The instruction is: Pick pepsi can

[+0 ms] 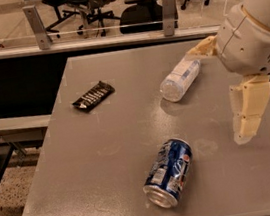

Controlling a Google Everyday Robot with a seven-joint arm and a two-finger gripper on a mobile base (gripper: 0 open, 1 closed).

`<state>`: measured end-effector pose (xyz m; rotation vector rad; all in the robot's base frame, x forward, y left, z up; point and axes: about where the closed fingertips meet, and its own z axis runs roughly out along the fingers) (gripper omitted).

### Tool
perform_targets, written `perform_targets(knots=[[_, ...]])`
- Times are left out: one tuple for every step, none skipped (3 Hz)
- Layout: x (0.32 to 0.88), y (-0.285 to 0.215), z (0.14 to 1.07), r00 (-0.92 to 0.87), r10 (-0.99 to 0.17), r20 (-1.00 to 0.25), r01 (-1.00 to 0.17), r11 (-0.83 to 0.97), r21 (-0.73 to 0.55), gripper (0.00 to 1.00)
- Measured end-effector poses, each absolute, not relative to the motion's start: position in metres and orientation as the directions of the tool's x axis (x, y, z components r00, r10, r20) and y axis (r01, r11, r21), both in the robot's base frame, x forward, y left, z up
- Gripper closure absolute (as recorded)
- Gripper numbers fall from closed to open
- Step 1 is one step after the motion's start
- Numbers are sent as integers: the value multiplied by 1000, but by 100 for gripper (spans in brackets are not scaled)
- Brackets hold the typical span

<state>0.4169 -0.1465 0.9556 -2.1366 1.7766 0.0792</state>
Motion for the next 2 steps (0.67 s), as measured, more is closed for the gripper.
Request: perform_targets(knots=[[403,-118,946,348,-897,-272,-931,-296,-215,0],[394,-91,927,466,-850,-246,-883,-429,-190,0]])
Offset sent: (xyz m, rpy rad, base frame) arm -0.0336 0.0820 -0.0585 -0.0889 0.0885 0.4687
